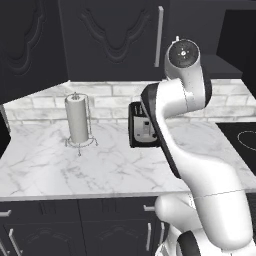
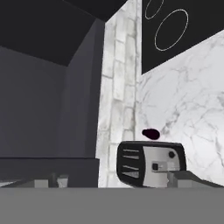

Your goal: Close all open cabinet doors.

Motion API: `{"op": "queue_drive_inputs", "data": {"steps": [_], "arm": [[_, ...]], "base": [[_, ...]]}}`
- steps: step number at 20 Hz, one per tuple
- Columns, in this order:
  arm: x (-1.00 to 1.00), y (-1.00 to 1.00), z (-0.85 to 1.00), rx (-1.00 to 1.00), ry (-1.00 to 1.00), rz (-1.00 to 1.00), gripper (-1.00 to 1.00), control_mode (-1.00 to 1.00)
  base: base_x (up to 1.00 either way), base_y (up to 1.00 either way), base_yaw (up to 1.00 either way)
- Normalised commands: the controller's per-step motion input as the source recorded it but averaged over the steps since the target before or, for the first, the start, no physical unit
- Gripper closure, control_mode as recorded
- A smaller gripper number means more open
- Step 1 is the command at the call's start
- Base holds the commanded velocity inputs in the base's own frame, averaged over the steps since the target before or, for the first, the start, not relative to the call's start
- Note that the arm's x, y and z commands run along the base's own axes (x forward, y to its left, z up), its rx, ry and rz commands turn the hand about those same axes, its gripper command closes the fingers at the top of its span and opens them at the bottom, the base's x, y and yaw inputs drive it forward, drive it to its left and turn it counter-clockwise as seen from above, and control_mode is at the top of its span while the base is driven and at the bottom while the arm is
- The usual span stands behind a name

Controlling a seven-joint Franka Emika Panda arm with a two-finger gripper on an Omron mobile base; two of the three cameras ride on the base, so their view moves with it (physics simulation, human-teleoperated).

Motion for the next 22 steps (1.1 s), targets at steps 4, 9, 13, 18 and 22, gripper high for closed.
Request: {"op": "queue_drive_inputs", "data": {"steps": [4,9,13,18,22], "arm": [[-0.37,-0.48,0.01,0.0,0.11,-0.13,-1.0,-1.0],[-0.36,-0.42,0.0,0.0,0.09,-0.15,-1.0,-1.0],[-0.47,-0.09,-0.01,0.0,0.01,-0.32,-1.0,-1.0],[-0.43,-0.23,0.0,0.0,0.01,-0.37,-1.0,-1.0],[-0.48,-0.41,0.0,0.01,0.0,-0.28,-1.0,-1.0]], "base": [[0.0,0.0,0.0],[0.0,0.0,0.0],[0.0,0.0,0.0],[0.0,0.0,0.0],[0.0,0.0,0.0]]}}
